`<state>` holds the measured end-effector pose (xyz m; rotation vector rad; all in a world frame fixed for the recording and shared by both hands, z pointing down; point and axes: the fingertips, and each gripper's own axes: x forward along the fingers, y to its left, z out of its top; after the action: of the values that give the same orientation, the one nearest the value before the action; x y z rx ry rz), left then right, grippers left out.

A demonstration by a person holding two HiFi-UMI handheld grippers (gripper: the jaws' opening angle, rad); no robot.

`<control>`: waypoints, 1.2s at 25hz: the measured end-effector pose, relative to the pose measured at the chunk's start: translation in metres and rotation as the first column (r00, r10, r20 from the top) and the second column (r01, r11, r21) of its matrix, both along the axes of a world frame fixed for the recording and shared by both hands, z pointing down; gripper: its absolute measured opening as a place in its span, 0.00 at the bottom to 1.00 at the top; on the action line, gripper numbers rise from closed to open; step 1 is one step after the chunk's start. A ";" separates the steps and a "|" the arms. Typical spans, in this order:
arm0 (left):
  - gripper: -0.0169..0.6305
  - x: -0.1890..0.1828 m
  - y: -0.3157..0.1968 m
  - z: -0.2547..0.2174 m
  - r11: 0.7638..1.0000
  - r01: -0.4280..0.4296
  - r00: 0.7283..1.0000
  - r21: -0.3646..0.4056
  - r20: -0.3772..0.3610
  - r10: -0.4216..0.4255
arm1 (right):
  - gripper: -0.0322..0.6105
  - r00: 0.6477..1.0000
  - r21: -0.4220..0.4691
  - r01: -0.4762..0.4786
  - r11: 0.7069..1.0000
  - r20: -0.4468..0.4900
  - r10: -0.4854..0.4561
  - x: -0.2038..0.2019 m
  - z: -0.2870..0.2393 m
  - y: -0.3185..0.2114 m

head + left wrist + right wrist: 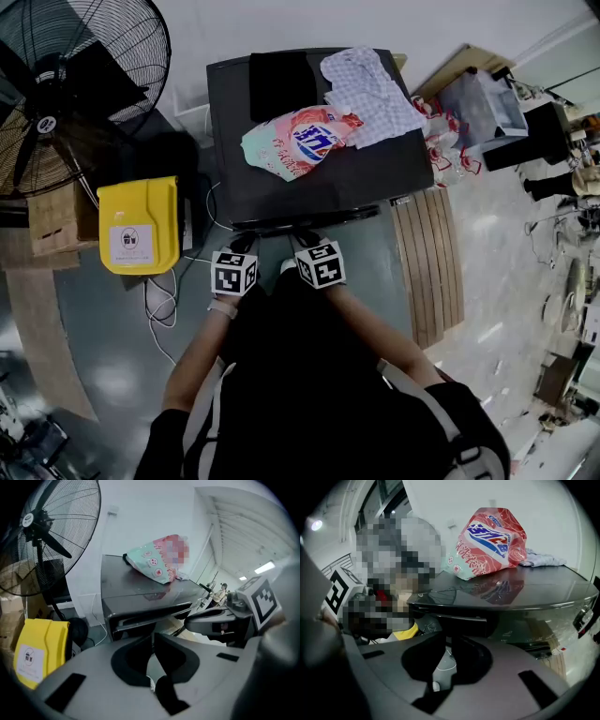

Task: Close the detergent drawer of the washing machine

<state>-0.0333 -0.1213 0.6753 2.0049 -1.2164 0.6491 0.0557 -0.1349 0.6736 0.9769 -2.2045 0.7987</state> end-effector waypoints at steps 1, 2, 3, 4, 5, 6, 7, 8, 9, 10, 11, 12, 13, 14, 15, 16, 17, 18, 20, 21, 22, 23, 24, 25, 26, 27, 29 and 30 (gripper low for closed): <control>0.06 0.001 0.000 0.001 1.000 -0.008 1.000 -0.004 0.009 0.008 | 0.12 1.000 -0.003 0.004 1.000 -0.003 -0.004 0.000 0.001 -0.001; 0.05 0.002 -0.001 0.002 1.000 -0.016 1.000 -0.008 0.017 0.016 | 0.11 1.000 -0.009 0.010 1.000 -0.006 -0.010 -0.001 0.002 -0.001; 0.05 0.003 -0.001 0.003 1.000 -0.022 1.000 -0.012 0.022 0.022 | 0.11 1.000 -0.014 0.016 1.000 -0.009 -0.016 -0.001 0.003 -0.001; 0.05 0.004 -0.001 0.004 1.000 -0.027 0.999 -0.016 0.023 0.028 | 0.10 1.000 -0.020 0.022 1.000 -0.011 -0.022 -0.002 0.004 -0.001; 0.05 0.005 -0.002 0.005 0.999 -0.030 0.999 -0.019 0.021 0.030 | 0.09 1.000 -0.025 0.027 0.999 -0.011 -0.027 -0.002 0.005 -0.001; 0.04 0.005 -0.003 0.006 0.999 -0.031 0.999 -0.021 0.018 0.031 | 0.09 0.999 -0.030 0.030 0.999 -0.008 -0.031 -0.002 0.006 -0.002; 0.04 0.005 -0.004 0.007 0.999 -0.031 0.999 -0.022 0.016 0.031 | 0.08 0.999 -0.035 0.033 0.999 -0.004 -0.033 -0.003 0.007 -0.003; 0.04 0.006 -0.004 0.007 0.999 -0.031 0.999 -0.022 0.015 0.031 | 0.08 0.999 -0.038 0.034 0.999 -0.001 -0.034 -0.003 0.008 -0.004; 0.04 0.006 -0.005 0.009 0.999 -0.033 0.999 -0.024 0.016 0.033 | 0.08 0.999 -0.040 0.036 0.999 0.002 -0.035 -0.004 0.009 -0.005; 0.04 0.006 -0.006 0.010 0.999 -0.037 0.999 -0.027 0.019 0.037 | 0.08 0.999 -0.041 0.037 0.998 0.003 -0.037 -0.004 0.010 -0.006; 0.04 0.007 -0.006 0.012 0.998 -0.043 0.999 -0.035 0.022 0.044 | 0.08 0.999 -0.044 0.041 0.998 0.005 -0.041 -0.005 0.011 -0.006; 0.04 0.008 -0.007 0.014 0.998 -0.050 0.998 -0.046 0.024 0.051 | 0.08 0.999 -0.050 0.048 0.998 0.006 -0.048 -0.006 0.012 -0.006; 0.04 0.009 -0.007 0.016 0.997 -0.055 0.998 -0.059 0.021 0.056 | 0.07 0.998 -0.060 0.057 0.997 0.008 -0.057 -0.007 0.013 -0.006; 0.04 0.010 -0.008 0.017 0.996 -0.057 0.998 -0.070 0.014 0.058 | 0.07 0.998 -0.069 0.065 0.996 0.010 -0.064 -0.008 0.014 -0.007; 0.04 0.010 -0.010 0.018 0.996 -0.054 0.998 -0.077 0.007 0.055 | 0.07 0.998 -0.073 0.070 0.995 0.012 -0.069 -0.008 0.014 -0.008; 0.04 0.009 -0.013 0.018 0.996 -0.046 0.999 -0.078 0.003 0.046 | 0.07 0.998 -0.068 0.069 0.995 0.012 -0.068 -0.008 0.013 -0.012; 0.04 0.007 -0.018 0.017 0.997 -0.033 0.999 -0.073 0.002 0.033 | 0.07 0.998 -0.054 0.063 0.997 0.011 -0.063 -0.007 0.010 -0.017; 0.04 0.004 -0.022 0.015 0.997 -0.021 1.000 -0.070 0.003 0.021 | 0.07 0.998 -0.037 0.057 0.998 0.009 -0.057 -0.006 0.007 -0.021; 0.04 0.001 -0.025 0.013 0.997 -0.011 1.000 -0.076 0.000 0.011 | 0.07 0.998 -0.027 0.057 0.998 0.008 -0.056 -0.006 0.005 -0.025; 0.04 0.001 -0.025 0.013 0.997 -0.011 1.000 -0.078 0.000 0.011 | 0.07 0.998 -0.032 0.060 0.998 0.009 -0.060 -0.007 0.005 -0.025; 0.04 0.001 -0.025 0.013 0.997 -0.014 1.000 -0.078 0.003 0.014 | 0.07 0.998 -0.037 0.064 0.997 0.009 -0.064 -0.008 0.005 -0.024; 0.04 0.001 -0.025 0.013 0.997 -0.016 1.000 -0.078 0.007 0.017 | 0.07 0.998 -0.040 0.066 0.997 0.009 -0.066 -0.008 0.006 -0.024; 0.04 0.001 -0.025 0.013 0.997 -0.018 1.000 -0.078 0.012 0.019 | 0.07 0.998 -0.042 0.067 0.997 0.010 -0.067 -0.008 0.006 -0.024; 0.04 0.001 -0.025 0.013 0.997 -0.017 1.000 -0.076 0.014 0.018 | 0.07 0.998 -0.042 0.067 0.997 0.011 -0.067 -0.008 0.006 -0.024; 0.04 0.001 -0.025 0.013 0.997 -0.015 1.000 -0.074 0.015 0.016 | 0.07 0.998 -0.042 0.066 0.997 0.013 -0.066 -0.008 0.006 -0.024; 0.04 0.001 -0.025 0.013 0.997 -0.014 1.000 -0.070 0.016 0.015 | 0.07 0.998 -0.043 0.065 0.997 0.017 -0.064 -0.007 0.006 -0.024; 0.04 0.001 -0.025 0.012 0.998 -0.015 1.000 -0.058 0.022 0.016 | 0.07 0.998 -0.047 0.058 0.997 0.030 -0.057 -0.008 0.006 -0.024; 0.04 0.001 -0.025 0.011 0.999 -0.015 1.000 -0.050 0.026 0.017 | 0.07 0.998 -0.048 0.054 0.997 0.037 -0.052 -0.007 0.006 -0.024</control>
<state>-0.0327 -0.1459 0.6861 1.9720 -1.1891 0.7090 0.0484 -0.1585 0.6794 0.8833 -2.2209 0.8487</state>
